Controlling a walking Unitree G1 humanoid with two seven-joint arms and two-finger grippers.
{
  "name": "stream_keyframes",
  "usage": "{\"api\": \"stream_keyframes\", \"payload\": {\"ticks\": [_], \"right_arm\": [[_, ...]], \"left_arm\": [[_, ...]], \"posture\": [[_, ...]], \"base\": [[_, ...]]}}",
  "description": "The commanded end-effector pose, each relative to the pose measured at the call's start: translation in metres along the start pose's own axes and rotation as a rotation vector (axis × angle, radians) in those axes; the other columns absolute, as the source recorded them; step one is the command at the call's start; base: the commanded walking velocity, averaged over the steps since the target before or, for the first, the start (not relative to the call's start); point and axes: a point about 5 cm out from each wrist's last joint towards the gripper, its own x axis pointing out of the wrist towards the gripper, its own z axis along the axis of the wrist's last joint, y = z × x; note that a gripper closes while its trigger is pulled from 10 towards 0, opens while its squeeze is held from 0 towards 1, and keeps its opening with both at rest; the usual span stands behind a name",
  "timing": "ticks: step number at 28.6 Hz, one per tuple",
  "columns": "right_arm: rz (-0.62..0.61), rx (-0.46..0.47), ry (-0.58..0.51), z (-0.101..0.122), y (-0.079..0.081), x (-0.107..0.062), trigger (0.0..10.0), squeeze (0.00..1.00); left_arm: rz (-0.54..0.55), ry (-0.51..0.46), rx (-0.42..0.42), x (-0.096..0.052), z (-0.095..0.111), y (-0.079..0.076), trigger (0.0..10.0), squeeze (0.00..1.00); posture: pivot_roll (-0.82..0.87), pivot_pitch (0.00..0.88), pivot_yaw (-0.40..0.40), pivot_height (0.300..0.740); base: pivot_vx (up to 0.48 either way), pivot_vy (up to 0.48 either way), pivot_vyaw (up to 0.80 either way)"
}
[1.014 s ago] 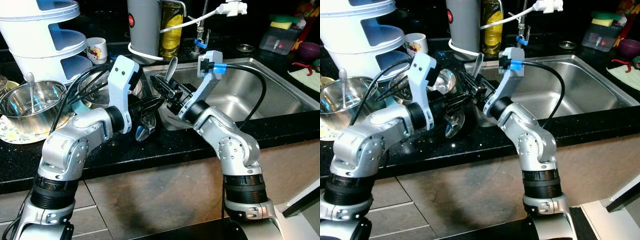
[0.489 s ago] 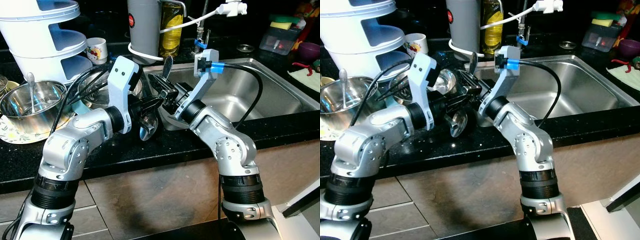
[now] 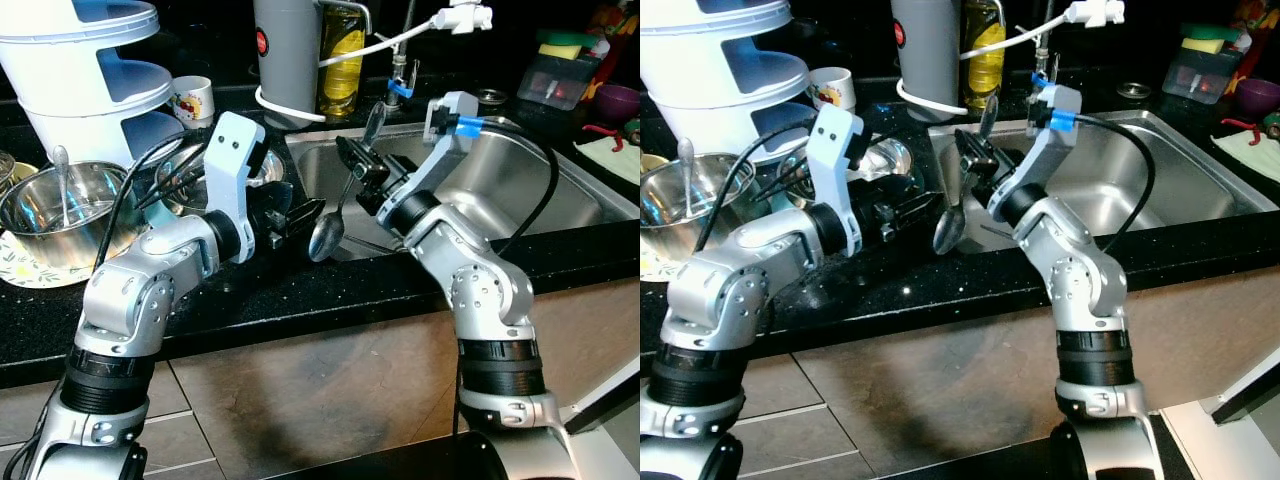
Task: Kitchen organization
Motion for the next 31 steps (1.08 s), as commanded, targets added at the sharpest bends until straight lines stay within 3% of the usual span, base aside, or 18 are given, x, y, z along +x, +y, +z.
{"api": "stream_keyframes", "payload": {"ticks": [1,3,4,5,6,9,17,18,19,20,22,23,28,31], "right_arm": [[-0.002,-0.017,-0.030,0.008,-0.003,0.001,0.0,0.00],[-0.008,-0.023,-0.037,0.010,-0.005,0.001,0.0,0.00],[-0.012,-0.027,-0.043,0.011,-0.006,0.001,0.0,0.00],[-0.021,-0.035,-0.053,0.013,-0.009,0.002,0.0,0.00],[-0.035,-0.050,-0.068,0.016,-0.013,0.003,0.0,0.00],[-0.103,-0.141,-0.100,0.020,-0.031,0.006,0.0,0.00],[-0.154,-0.270,-0.087,0.013,-0.050,0.016,0.0,0.00],[-0.156,-0.282,-0.076,0.009,-0.052,0.016,4.0,0.00],[-0.156,-0.282,-0.076,0.009,-0.052,0.016,4.0,0.00],[-0.161,-0.300,-0.061,0.003,-0.056,0.017,8.9,0.00],[-0.161,-0.300,-0.061,0.003,-0.056,0.017,8.9,0.00],[-0.167,-0.332,-0.042,-0.003,-0.060,0.017,10.0,0.00],[-0.192,-0.412,-0.015,-0.013,-0.069,0.018,10.0,0.00],[-0.199,-0.425,-0.012,-0.014,-0.071,0.018,10.0,0.00]], "left_arm": [[0.035,-0.009,0.024,-0.002,0.003,0.005,10.0,1.00],[0.046,-0.018,0.025,-0.002,0.004,0.006,10.0,1.00],[0.051,-0.025,0.024,-0.002,0.005,0.006,10.0,0.45],[0.053,-0.027,0.026,-0.002,0.006,0.007,10.0,0.12],[0.053,-0.029,0.029,-0.002,0.006,0.007,10.0,0.00],[0.037,-0.033,0.039,0.000,0.007,0.005,10.0,0.00],[-0.059,-0.034,0.080,0.014,0.003,-0.019,10.0,0.00],[-0.069,-0.033,0.082,0.017,0.002,-0.022,10.0,0.00],[-0.069,-0.033,0.082,0.017,0.002,-0.022,10.0,0.00],[-0.082,-0.016,0.102,0.021,-0.002,-0.027,10.0,0.00],[-0.082,-0.016,0.102,0.021,-0.002,-0.027,10.0,0.00],[-0.086,0.009,0.135,0.026,-0.008,-0.030,10.0,0.00],[-0.034,0.065,0.254,0.035,-0.015,-0.026,10.0,0.00],[-0.020,0.066,0.278,0.036,-0.014,-0.024,10.0,0.00]], "posture": [[0.02,0.177,0.003,0.740],[0.02,0.177,0.003,0.740],[0.02,0.177,0.003,0.740],[0.02,0.180,0.003,0.740],[0.02,0.180,0.003,0.740],[0.03,0.192,0.000,0.740],[0.06,0.219,-0.007,0.740],[0.06,0.227,-0.006,0.740],[0.06,0.227,-0.006,0.740],[0.07,0.237,-0.003,0.740],[0.07,0.237,-0.003,0.740],[0.08,0.248,0.000,0.740],[0.12,0.292,0.022,0.740],[0.13,0.303,0.031,0.740]], "base": [[0.000,0.000,0.00],[0.000,0.000,0.00],[0.000,0.000,0.00],[0.000,0.000,0.00],[0.000,0.000,0.00],[0.000,0.000,0.00],[0.000,0.000,0.00],[0.000,0.000,0.00],[0.000,0.000,0.00],[0.000,0.000,0.00],[0.000,0.000,0.00],[0.000,0.000,0.00],[0.000,0.000,0.00],[0.000,0.000,0.00]]}}
